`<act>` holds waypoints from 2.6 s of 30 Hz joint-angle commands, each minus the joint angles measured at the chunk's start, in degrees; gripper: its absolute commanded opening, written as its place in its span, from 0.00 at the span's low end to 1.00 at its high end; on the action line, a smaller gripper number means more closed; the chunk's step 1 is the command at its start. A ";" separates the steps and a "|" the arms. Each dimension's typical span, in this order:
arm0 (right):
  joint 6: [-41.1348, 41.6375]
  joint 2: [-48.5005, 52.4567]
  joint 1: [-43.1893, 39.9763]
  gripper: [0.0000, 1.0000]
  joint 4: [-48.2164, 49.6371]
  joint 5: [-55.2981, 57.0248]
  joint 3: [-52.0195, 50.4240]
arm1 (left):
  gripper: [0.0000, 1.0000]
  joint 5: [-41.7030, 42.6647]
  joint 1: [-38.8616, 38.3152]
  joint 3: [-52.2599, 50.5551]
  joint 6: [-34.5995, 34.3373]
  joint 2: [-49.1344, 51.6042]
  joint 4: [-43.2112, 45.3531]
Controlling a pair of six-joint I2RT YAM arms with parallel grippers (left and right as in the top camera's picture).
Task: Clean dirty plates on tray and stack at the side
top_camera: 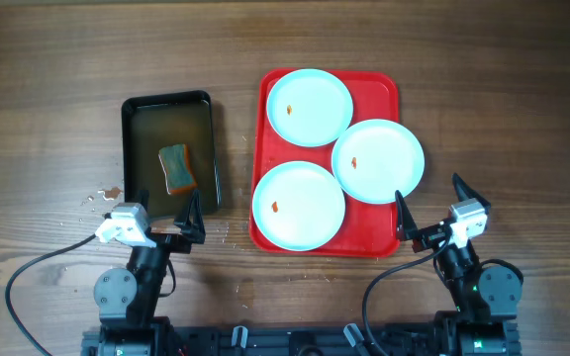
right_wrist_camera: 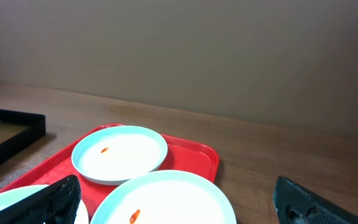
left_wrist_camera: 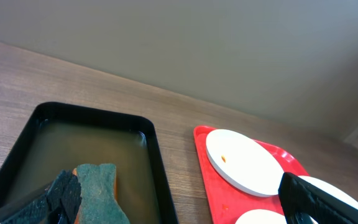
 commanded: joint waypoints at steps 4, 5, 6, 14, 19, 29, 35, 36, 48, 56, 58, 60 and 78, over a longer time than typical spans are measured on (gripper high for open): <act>0.44 0.17 -0.22 1.00 0.09 0.17 -0.07 | 1.00 0.48 -0.28 -0.13 0.28 -0.31 -0.42; 0.46 0.17 -0.22 1.00 0.09 0.17 -0.07 | 1.00 0.50 -0.26 -0.13 0.28 -0.31 -0.42; 0.46 0.17 -0.22 1.00 0.09 0.17 -0.07 | 1.00 0.48 -0.28 -0.13 0.28 -0.31 -0.42; 0.46 0.17 -0.22 1.00 0.09 0.17 -0.07 | 1.00 0.50 -0.28 -0.13 0.28 -0.26 -0.42; 0.46 0.17 -0.22 1.00 0.09 0.17 -0.07 | 1.00 0.50 -0.28 -0.13 0.28 -0.26 -0.42; 0.48 0.17 -0.22 1.00 0.09 0.17 -0.07 | 1.00 -0.15 -0.26 -0.13 0.28 -0.26 0.87; 16.70 0.20 -0.22 1.00 0.20 -3.26 -0.07 | 1.00 7.23 -0.28 -0.13 -6.43 0.02 0.24; 22.10 0.28 -0.22 1.00 0.33 -3.28 -0.07 | 1.00 9.44 -0.28 -0.13 -8.04 0.02 0.44; 27.58 15.74 -0.22 1.00 -22.36 -14.53 30.56 | 1.00 8.26 -0.26 27.32 -7.96 11.93 -12.79; 16.74 54.97 -0.22 1.00 -62.49 -14.53 65.44 | 1.00 5.22 -0.28 54.34 -0.79 38.73 -41.44; 19.80 62.62 -0.22 1.00 -61.24 -16.57 66.60 | 1.00 7.21 -0.28 54.40 -1.44 43.25 -42.71; 15.80 67.84 0.04 0.94 -60.89 -20.90 66.60 | 1.00 6.38 -0.26 54.40 -1.40 46.27 -44.15; 17.18 73.79 12.02 0.79 -59.01 -10.51 66.60 | 0.15 -7.43 -0.31 54.29 -7.06 100.50 -25.35</act>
